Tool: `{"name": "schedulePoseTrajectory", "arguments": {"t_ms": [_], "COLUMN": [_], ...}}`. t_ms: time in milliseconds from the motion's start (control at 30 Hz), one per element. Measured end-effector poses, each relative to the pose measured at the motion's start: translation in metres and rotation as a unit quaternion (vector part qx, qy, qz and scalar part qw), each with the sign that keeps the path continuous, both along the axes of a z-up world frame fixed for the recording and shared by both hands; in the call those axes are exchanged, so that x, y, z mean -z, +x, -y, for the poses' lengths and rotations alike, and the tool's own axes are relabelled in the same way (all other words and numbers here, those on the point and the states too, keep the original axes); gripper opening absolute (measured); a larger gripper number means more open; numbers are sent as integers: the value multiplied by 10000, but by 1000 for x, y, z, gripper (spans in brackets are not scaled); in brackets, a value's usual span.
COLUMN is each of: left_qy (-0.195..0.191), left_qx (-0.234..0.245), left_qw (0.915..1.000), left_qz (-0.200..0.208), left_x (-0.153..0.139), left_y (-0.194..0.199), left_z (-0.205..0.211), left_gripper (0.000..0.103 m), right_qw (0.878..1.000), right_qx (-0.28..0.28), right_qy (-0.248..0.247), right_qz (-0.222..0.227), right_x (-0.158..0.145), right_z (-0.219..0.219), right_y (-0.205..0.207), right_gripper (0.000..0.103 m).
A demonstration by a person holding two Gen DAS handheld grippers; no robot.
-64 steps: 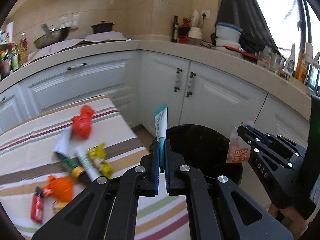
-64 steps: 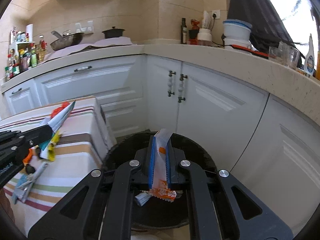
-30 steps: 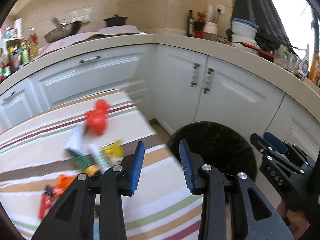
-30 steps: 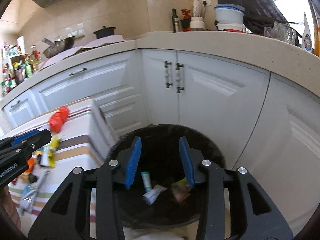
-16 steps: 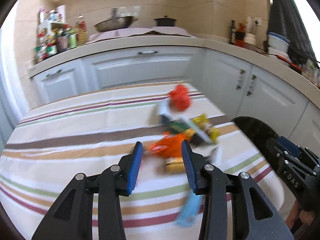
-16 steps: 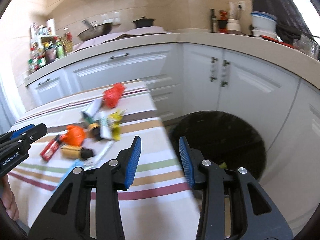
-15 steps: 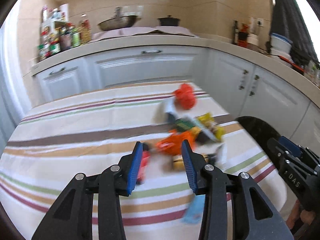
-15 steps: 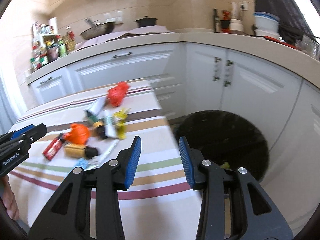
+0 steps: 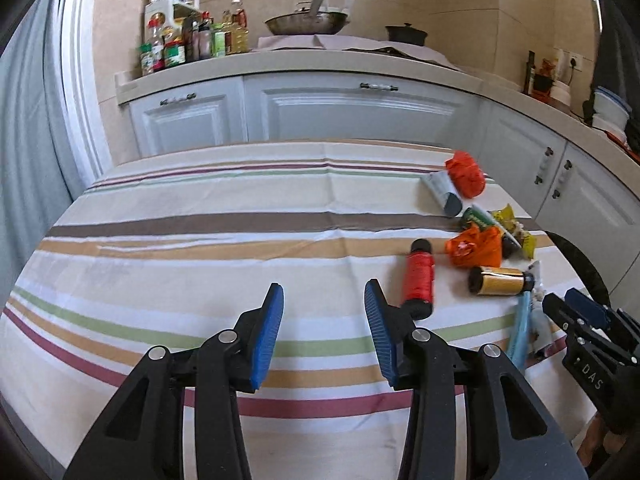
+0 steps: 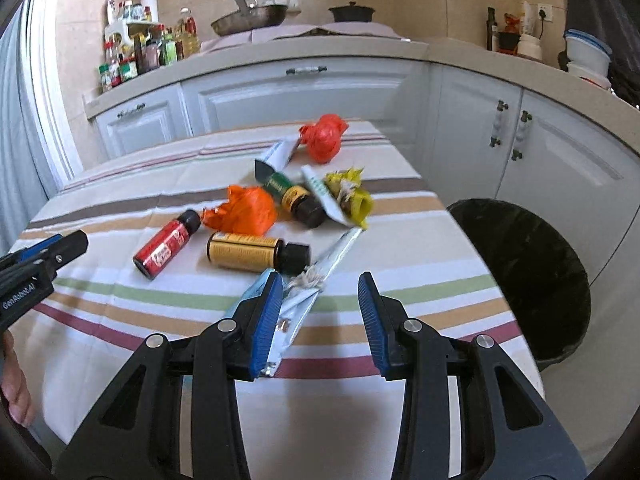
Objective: Collect trash
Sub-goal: 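Grasp the white paper wrapper with the right gripper while the left gripper approaches the blue tube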
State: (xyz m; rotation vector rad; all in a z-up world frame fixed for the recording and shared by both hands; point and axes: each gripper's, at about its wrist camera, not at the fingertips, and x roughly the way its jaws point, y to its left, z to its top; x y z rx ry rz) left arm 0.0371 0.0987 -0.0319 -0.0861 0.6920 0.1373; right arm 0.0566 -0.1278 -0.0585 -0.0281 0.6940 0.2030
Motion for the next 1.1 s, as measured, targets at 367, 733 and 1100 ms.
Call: {"name": "schedulePoseTrajectory", "arguments": {"t_ms": [367,733,1100], "left_qy": [-111,-102,-97], "left_qx": [133,203,482], "left_qw": [9998,9997,9988], "left_qz": [-41,-48,-76], "left_x": [5,5,6], "left_y": [0,0,-1], "left_z": [3,10,36], "left_gripper": [43,43,44], "right_qw": [9999,9997,9998], "right_qx": [-20,112,-61], "right_qy": [-123,-26,-42], "right_qz": [-111,-214,-202], "right_x": [3,5,7], "right_z": [-9,5,9], "right_y": [0,4,-2], "right_gripper": [38,38,16]}}
